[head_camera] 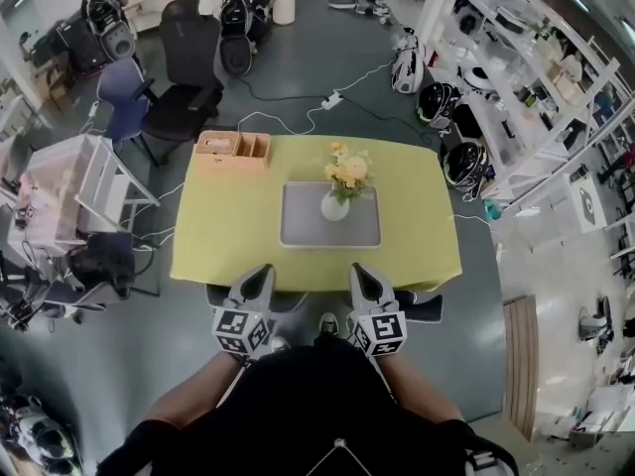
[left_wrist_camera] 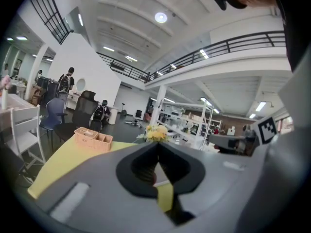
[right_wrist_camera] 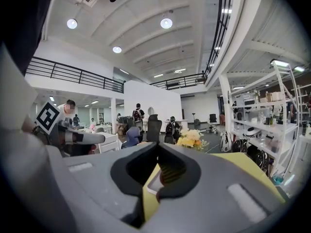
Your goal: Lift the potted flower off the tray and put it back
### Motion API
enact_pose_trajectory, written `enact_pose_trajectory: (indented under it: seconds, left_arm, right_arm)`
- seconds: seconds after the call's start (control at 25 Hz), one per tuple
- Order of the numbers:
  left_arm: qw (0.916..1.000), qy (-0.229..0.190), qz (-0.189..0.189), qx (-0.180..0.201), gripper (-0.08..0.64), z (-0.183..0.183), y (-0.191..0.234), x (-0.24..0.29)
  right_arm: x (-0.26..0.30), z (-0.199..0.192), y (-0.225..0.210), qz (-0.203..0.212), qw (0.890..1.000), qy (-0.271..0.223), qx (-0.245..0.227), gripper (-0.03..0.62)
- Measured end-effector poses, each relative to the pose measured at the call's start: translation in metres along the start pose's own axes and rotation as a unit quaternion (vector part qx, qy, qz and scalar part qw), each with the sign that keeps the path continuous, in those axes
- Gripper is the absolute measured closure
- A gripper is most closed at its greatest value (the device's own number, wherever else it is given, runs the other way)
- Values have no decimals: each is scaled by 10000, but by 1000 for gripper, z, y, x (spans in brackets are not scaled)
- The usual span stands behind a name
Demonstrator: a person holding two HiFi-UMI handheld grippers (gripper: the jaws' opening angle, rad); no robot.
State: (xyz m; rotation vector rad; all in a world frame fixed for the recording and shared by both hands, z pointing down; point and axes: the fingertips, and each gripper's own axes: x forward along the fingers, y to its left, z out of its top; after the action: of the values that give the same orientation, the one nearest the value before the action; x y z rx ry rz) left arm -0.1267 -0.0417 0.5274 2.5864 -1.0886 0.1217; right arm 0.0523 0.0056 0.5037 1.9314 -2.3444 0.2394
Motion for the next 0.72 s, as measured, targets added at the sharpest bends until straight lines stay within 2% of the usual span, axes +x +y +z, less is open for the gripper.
enact_pose_trajectory:
  seconds: [0.32, 0.72]
  left_arm:
    - [10000, -45, -42, 31, 552, 3, -3, 1]
    - [10000, -69, -36, 40, 552, 5, 0, 2]
  right_arm:
    - [-1, 2, 12, 151, 9998, 21, -121, 588]
    - [3, 1, 13, 137, 9998, 49, -147, 588]
